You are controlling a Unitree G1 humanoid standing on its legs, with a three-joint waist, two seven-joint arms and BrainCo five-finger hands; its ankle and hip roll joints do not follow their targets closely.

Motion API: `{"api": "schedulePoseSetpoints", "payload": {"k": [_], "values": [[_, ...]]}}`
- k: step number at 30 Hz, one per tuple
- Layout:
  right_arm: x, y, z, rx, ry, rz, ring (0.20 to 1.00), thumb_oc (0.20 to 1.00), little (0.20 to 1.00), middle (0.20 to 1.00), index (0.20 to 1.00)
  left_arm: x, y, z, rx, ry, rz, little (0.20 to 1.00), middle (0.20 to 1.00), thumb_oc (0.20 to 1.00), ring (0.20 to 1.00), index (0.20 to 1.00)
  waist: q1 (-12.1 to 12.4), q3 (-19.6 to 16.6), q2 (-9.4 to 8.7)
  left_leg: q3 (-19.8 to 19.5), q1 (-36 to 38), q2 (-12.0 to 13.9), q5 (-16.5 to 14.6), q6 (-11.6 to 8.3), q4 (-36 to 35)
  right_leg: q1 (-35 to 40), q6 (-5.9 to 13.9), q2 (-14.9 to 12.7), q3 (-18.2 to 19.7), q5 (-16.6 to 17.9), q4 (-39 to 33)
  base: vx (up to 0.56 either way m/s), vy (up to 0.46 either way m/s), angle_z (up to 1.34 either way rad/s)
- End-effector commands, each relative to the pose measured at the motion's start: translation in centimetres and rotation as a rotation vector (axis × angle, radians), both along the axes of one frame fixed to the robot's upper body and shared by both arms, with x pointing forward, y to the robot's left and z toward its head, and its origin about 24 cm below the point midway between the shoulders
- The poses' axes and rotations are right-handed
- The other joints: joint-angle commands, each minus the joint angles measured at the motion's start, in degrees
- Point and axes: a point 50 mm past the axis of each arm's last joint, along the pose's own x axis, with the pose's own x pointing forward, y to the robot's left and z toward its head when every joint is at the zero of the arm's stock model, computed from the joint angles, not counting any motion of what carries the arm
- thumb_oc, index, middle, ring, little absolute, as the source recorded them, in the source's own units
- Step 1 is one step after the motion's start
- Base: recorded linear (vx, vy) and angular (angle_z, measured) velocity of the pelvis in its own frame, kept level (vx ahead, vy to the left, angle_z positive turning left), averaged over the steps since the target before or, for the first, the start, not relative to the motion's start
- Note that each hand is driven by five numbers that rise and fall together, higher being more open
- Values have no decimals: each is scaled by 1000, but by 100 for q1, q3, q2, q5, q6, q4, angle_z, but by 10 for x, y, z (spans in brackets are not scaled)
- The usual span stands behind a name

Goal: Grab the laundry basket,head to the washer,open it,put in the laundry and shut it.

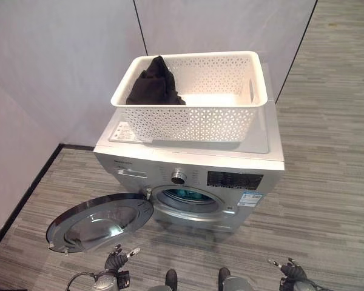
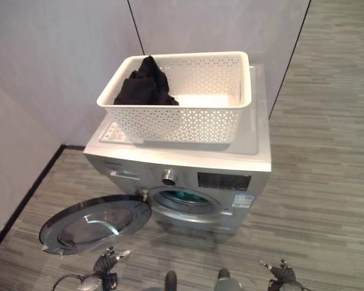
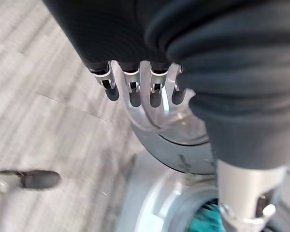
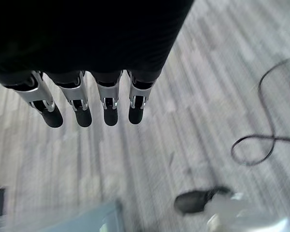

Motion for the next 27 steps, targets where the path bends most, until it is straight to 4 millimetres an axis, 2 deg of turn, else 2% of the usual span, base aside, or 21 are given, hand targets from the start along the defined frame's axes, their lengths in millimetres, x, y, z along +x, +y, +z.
{"api": "schedulePoseSetpoints", "payload": {"k": [1,3,5,6,7,8,9,10,12,14,15,17,18,19,20,21,22,24,25,26,27], "values": [[11,-14,11,4,-82,-37,1000,1000,1000,1000,1000,23,25,13,54,-57,6,1000,1000,1000,1000,1000,-42,99,-458,160,-34,-216,-15,-27,-194,460,331,-134,170,386,-906,66,-9,0],[16,-24,19,-19,-127,-45,1000,1000,1000,1000,1000,8,32,6,61,18,32,1000,1000,1000,1000,1000,-77,-25,-503,189,-27,-185,-34,-49,-194,511,340,-135,217,412,-969,71,-11,-1],[36,-43,48,-43,-348,-158,1000,1000,1000,1000,1000,-10,38,-3,47,96,116,1000,1000,1000,1000,1000,-166,-85,-534,266,18,-153,-68,-68,-194,531,361,-138,254,408,-964,75,5,-5],[36,-48,55,-56,-396,-179,1000,1000,1000,1000,1000,-15,37,-6,41,120,128,1000,1000,1000,1000,1000,-199,-140,-552,284,12,-146,-69,-67,-194,525,363,-140,278,430,-971,91,13,-6],[36,-60,66,-79,-453,-208,1000,1000,1000,1000,1000,-24,37,-9,44,162,126,1000,1000,1000,1000,1000,-249,-180,-574,312,28,-139,-93,-70,-194,543,368,-141,283,429,-986,104,18,-16],[35,-83,89,-193,-492,-190,1000,1000,1000,1000,1000,-33,38,-12,47,199,126,1000,1000,1000,1000,1000,-284,-226,-601,326,44,-140,-124,-68,-194,569,382,-151,307,436,-1024,114,19,-20],[36,-93,100,-252,-499,-177,1000,1000,1000,1000,1000,-40,38,-14,48,224,121,1000,1000,1000,1000,1000,-282,-253,-603,332,73,-132,-151,-67,-194,600,388,-159,317,448,-1056,138,31,-18],[49,-120,146,-412,-582,-119,1000,1000,1000,1000,1000,-56,40,-18,38,269,134,1000,1000,1000,1000,1000,-296,-290,-647,378,112,-123,-188,-61,-194,632,419,-178,364,478,-1110,116,38,-10],[66,-143,194,-505,-713,-150,1000,1000,1000,1000,1000,-70,44,-20,34,325,150,1000,1000,1000,1000,1000,-261,-333,-716,411,100,-110,-205,-59,-194,639,444,-189,416,507,-1166,76,37,-25],[87,-159,258,-615,-864,-126,1000,1000,1000,1000,1000,-81,48,-20,13,348,219,1000,1000,1000,1000,1000,-158,-348,-852,456,53,-105,-209,-61,-194,608,478,-202,463,547,-1193,42,42,-22],[88,-159,259,-615,-867,-124,1000,1000,1000,1000,1000,-81,48,-21,11,347,222,1000,1000,1000,1000,1000,-162,-343,-843,467,54,-106,-213,-60,-194,605,480,-202,474,548,-1194,29,38,-18],[105,-154,302,-694,-975,-34,1000,1000,1000,1000,1000,-80,48,-20,11,333,219,1000,1000,1000,1000,1000,-86,-334,-934,481,16,-102,-217,-45,-194,576,498,-210,503,571,-1229,27,35,-18],[117,-147,336,-768,-1032,56,1000,1000,1000,1000,1000,-78,48,-19,3,314,229,1000,1000,1000,1000,1000,-33,-307,-990,499,25,-94,-238,-42,-194,587,518,-209,516,570,-1247,14,26,-13],[124,-143,349,-796,-1055,83,1000,1000,1000,1000,1000,-77,47,-19,-2,305,230,1000,1000,1000,1000,1000,13,-301,-1040,497,-35,-96,-205,-39,-194,544,528,-217,511,609,-1252,5,9,-9],[125,-142,349,-796,-1056,86,1000,1000,1000,1000,1000,-77,47,-20,-4,304,233,1000,1000,1000,1000,1000,-1,-304,-1034,502,-40,-97,-204,-38,-194,537,529,-218,515,610,-1252,-19,15,-13],[139,-130,371,-823,-1099,171,1000,1000,1000,1000,1000,-74,46,-19,-13,287,239,1000,1000,1000,1000,1000,42,-289,-1077,497,-67,-94,-191,-39,-194,514,537,-222,513,628,-1253,-25,26,-6],[158,-110,409,-870,-1157,296,1000,1000,1000,1000,1000,-66,46,-18,-16,258,229,1000,1000,1000,1000,1000,131,-240,-1186,481,-143,-88,-161,-44,-194,459,551,-228,500,663,-1265,-33,32,-1],[175,-81,444,-892,-1207,475,1000,1000,1000,1000,1000,-62,49,-16,-8,246,213,1000,1000,1000,1000,1000,272,-191,-1343,462,-243,-74,-113,-57,-194,391,564,-230,479,706,-1282,-32,13,-3],[185,-70,457,-820,-1281,496,1000,1000,1000,1000,1000,-65,48,-17,-41,239,273,1000,1000,1000,1000,1000,276,-177,-1358,449,-278,-81,-103,-55,-194,375,569,-230,483,716,-1289,-12,6,-5],[185,-69,458,-820,-1282,499,1000,1000,1000,1000,1000,-65,48,-17,-43,239,275,1000,1000,1000,1000,1000,261,-178,-1347,448,-279,-81,-103,-54,-194,375,569,-230,482,716,-1289,16,21,8],[194,-53,463,-717,-1353,545,1000,1000,1000,1000,1000,-70,48,-18,-101,232,378,1000,1000,1000,1000,1000,351,-152,-1398,439,-275,-76,-111,-57,-194,388,570,-229,475,702,-1290,10,22,29]]}}
